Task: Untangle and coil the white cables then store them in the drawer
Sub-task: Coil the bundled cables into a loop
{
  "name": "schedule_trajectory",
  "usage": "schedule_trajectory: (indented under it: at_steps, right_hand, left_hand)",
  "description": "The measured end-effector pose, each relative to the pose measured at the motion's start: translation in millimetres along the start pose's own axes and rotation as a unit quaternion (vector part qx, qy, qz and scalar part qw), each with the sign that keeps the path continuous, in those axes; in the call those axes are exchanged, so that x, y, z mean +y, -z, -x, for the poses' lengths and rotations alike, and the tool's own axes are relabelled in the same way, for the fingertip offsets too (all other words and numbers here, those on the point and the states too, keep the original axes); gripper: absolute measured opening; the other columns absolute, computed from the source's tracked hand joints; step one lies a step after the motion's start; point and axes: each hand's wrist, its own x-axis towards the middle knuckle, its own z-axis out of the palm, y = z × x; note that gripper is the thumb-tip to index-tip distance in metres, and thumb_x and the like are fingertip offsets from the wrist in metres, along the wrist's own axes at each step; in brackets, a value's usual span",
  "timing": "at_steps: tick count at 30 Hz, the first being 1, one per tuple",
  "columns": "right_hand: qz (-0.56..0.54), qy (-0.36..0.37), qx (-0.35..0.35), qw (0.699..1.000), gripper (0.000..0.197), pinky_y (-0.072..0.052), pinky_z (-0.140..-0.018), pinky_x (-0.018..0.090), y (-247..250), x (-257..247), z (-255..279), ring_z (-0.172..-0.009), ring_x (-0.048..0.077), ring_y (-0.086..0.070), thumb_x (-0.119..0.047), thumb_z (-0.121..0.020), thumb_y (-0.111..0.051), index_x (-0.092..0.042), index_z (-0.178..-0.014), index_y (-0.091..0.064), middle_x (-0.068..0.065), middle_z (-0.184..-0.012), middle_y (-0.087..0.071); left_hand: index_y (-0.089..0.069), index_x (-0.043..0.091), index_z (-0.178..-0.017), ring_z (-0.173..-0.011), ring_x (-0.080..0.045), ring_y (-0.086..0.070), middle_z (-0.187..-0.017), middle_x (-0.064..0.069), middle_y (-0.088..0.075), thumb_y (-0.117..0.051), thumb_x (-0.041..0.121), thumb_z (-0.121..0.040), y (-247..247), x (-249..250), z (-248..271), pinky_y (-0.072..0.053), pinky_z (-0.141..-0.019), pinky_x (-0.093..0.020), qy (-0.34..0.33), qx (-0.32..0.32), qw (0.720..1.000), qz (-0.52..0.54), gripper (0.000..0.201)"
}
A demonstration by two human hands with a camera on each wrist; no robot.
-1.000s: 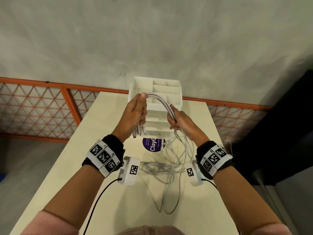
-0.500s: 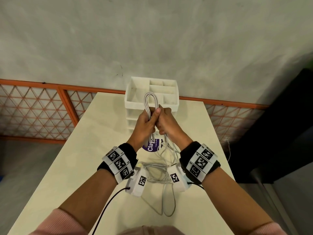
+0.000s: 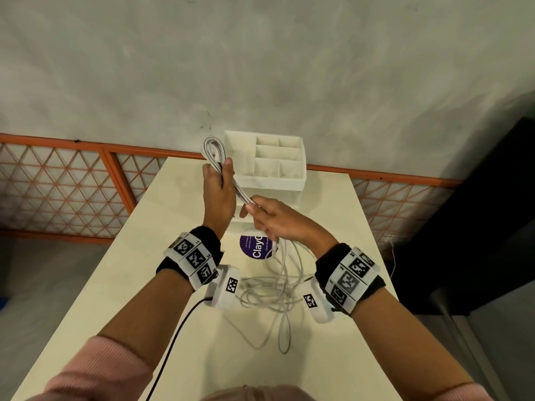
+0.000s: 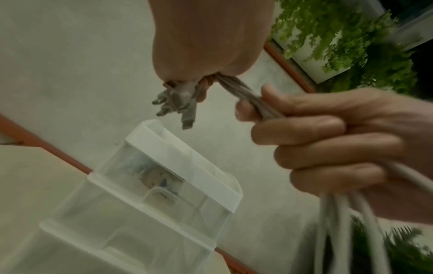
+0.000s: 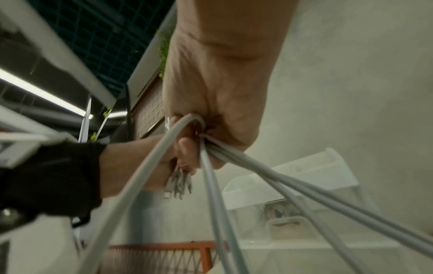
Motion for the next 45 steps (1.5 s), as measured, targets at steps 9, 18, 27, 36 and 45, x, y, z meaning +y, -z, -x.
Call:
schedule_trajectory:
  at_steps: [9,18,27,36,45]
  right_hand:
    - [-0.042,0.003,-0.244,0.969,0.038,-0.041,-0.075,0.024,-7,21,17,-0.062,0.008,-0.05,-0.028,-0.104,-0.025,-0.012,-0.133,-0.041,-0.002,-0.069,-0.038]
    - [-0.026,-0.026,-0.231,0.972,0.043,-0.037,-0.061,0.018,20,35,21,-0.055,0.006,-0.033,-0.034,-0.103,-0.026,-0.013,-0.13,-0.052,-0.005,-0.064,-0.027]
    - [0.035,0.035,0.006,0.999,0.03,-0.031,-0.047,0.008,58,12,14,-0.044,0.0,-0.042,-0.016,-0.093,-0.057,-0.011,-0.121,-0.064,0.001,-0.066,-0.059]
    - [0.118,0.089,0.075,0.986,0.016,-0.044,-0.065,0.013,55,-28,10,-0.068,0.004,-0.066,-0.011,-0.081,-0.07,-0.01,-0.089,-0.056,0.005,-0.073,-0.073]
    - [0.092,0.097,0.045,0.99,0.03,-0.039,-0.045,0.015,47,-40,13,-0.045,0.008,-0.055,-0.002,-0.081,-0.067,-0.011,-0.085,-0.039,0.018,-0.065,-0.067]
  left_hand:
    - [-0.036,0.018,-0.066,-0.044,-0.009,-0.036,-0.055,0.0,-0.037,-0.032,0.037,-0.102,9,13,-17,-0.032,-0.041,-0.02,0.028,0.035,0.989,0.142,0.041]
    - [-0.033,0.02,-0.061,-0.038,-0.007,-0.026,-0.044,0.011,-0.031,-0.036,0.036,-0.101,17,9,-14,-0.029,-0.039,-0.02,0.081,-0.039,0.976,0.2,0.043]
    - [-0.032,0.019,-0.06,-0.038,-0.006,-0.024,-0.043,0.013,-0.03,-0.036,0.036,-0.101,20,21,-6,-0.026,-0.039,-0.02,0.027,-0.179,0.98,0.08,0.045]
    - [-0.056,-0.004,-0.1,-0.076,-0.019,-0.07,-0.082,-0.014,-0.066,-0.037,0.035,-0.101,3,23,15,-0.056,-0.069,-0.028,0.04,-0.272,0.96,0.052,0.043]
    - [-0.054,0.007,-0.088,-0.045,-0.017,-0.063,-0.056,-0.004,-0.066,-0.029,0.028,-0.104,-5,33,32,-0.053,-0.049,-0.024,0.043,-0.314,0.945,0.083,0.036]
